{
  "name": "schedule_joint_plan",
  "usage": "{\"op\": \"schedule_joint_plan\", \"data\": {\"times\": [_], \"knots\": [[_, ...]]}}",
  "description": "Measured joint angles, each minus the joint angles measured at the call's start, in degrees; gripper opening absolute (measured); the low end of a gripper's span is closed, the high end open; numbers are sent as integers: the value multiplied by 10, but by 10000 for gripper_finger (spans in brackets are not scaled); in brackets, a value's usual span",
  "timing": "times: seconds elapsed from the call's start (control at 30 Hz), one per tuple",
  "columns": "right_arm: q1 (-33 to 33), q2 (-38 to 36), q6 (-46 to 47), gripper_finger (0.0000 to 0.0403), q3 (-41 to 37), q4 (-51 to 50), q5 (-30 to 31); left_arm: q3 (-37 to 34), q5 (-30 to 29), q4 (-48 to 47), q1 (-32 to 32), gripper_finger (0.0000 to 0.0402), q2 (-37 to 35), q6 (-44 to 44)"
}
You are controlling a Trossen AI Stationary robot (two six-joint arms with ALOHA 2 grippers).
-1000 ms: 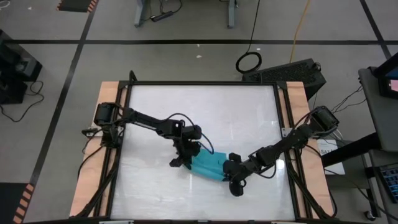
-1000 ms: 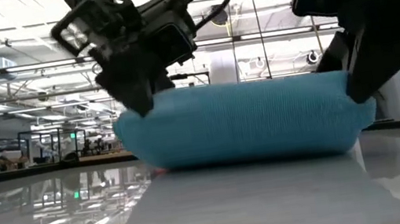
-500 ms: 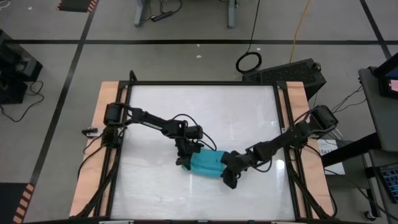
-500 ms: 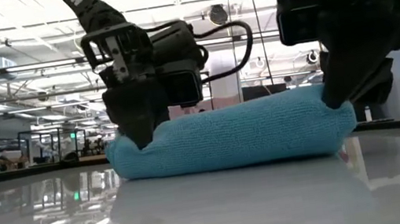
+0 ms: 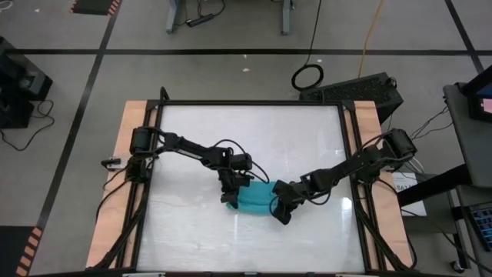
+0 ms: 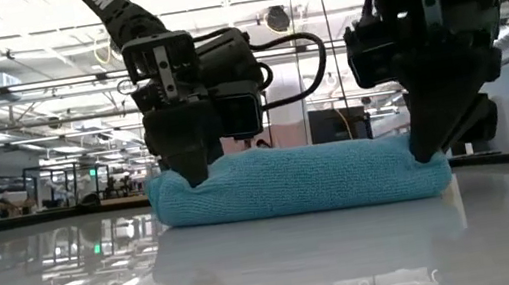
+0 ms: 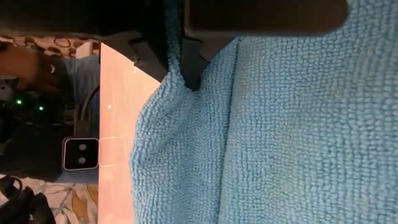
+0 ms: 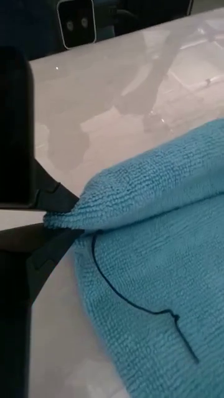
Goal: Roll towel
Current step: Roll the blue towel
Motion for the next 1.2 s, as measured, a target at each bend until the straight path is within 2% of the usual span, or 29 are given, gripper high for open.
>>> {"op": "schedule_joint_plan", "data": {"times": [0.37,0.47,0.7,0.83,1.03,1.2], "knots": [[-20,-1,42,16,-30,7,-11,0,-59,0,0,20,0,8],[-27,-1,42,16,-30,5,-15,0,-66,-1,-1,43,0,19],[-47,-1,41,16,-31,3,-17,-1,-73,-5,-1,138,-5,19],[-53,-1,39,16,-31,2,-15,-3,-82,-13,-1,176,-26,20],[-64,-1,38,16,-31,0,-29,-3,-106,-36,0,194,-83,62],[-75,-1,35,16,-31,-1,-43,-3,-183,-95,-3,195,-135,142]]}}
